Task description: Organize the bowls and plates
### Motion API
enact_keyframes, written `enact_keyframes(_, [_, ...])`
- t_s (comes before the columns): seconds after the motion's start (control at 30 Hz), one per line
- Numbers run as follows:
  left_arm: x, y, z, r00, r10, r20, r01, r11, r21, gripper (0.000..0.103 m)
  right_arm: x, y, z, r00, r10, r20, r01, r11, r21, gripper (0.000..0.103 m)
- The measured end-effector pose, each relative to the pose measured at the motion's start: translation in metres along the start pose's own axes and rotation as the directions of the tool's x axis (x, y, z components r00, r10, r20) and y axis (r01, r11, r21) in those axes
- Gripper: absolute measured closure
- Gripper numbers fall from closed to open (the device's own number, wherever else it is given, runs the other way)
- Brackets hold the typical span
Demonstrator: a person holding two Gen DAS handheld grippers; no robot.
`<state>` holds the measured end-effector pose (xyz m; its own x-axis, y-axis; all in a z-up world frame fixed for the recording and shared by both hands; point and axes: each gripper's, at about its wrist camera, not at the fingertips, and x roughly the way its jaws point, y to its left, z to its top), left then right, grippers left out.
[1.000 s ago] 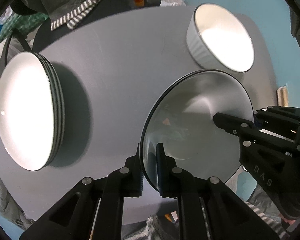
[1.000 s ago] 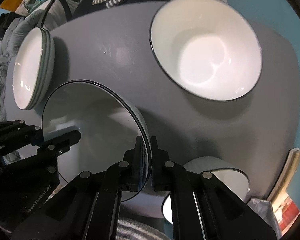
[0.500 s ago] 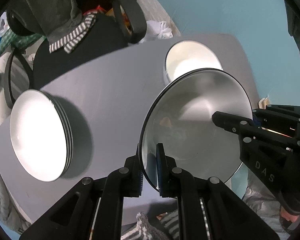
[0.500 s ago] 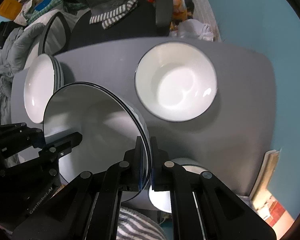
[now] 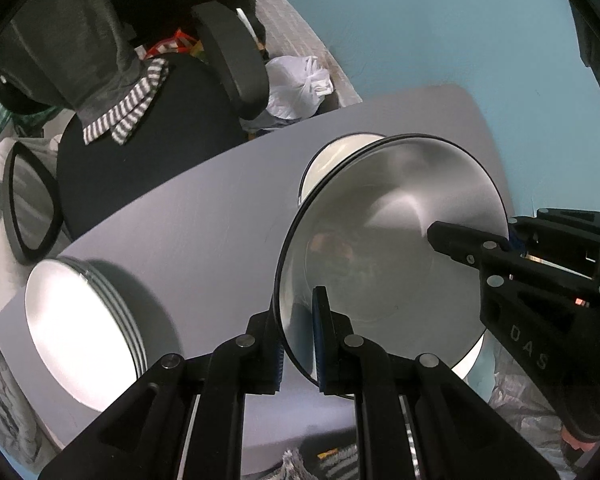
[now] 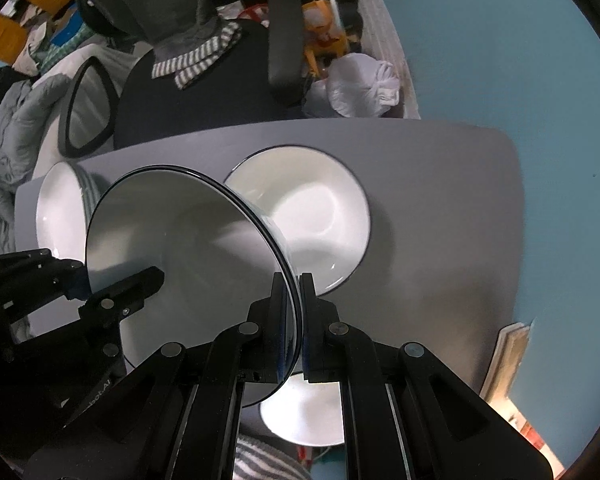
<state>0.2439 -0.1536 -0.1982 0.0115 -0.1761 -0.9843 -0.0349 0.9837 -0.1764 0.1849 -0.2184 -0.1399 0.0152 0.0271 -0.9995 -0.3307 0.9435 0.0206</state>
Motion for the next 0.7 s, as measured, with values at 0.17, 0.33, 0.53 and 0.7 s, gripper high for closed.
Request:
enact_keyframes(0.17, [0.010,-0.004,0.017,1.000,0.008,-0.013,-0.008,1.000,0.012,0.093,0.007,-0.014,0.013,1.000,0.006,-0.016,-0.005,1.000,0.027,0.097])
enact_keyframes(0.33, [0.017,-0.007,0.029,1.000,0.014,-0.022,-0.013,1.000,0.025,0.092,0.013,-0.025,0.024,0.999,0.011,-0.032,-0.009,0.999,0.052,0.097])
enact_keyframes(0.53, [0.033,-0.008,0.038,0.999,0.021,-0.050,-0.020,0.999,0.033,0.092,0.023,-0.036,0.033,0.998,0.032,-0.054,-0.027,0.997,0.077,0.097])
enact_keyframes(0.7, [0.043,-0.007,0.040,0.997,0.031,-0.072,-0.029,0.999,0.037,0.092,0.034,-0.040,0.033,0.996,0.045,-0.081,-0.038,0.995,0.087,0.097])
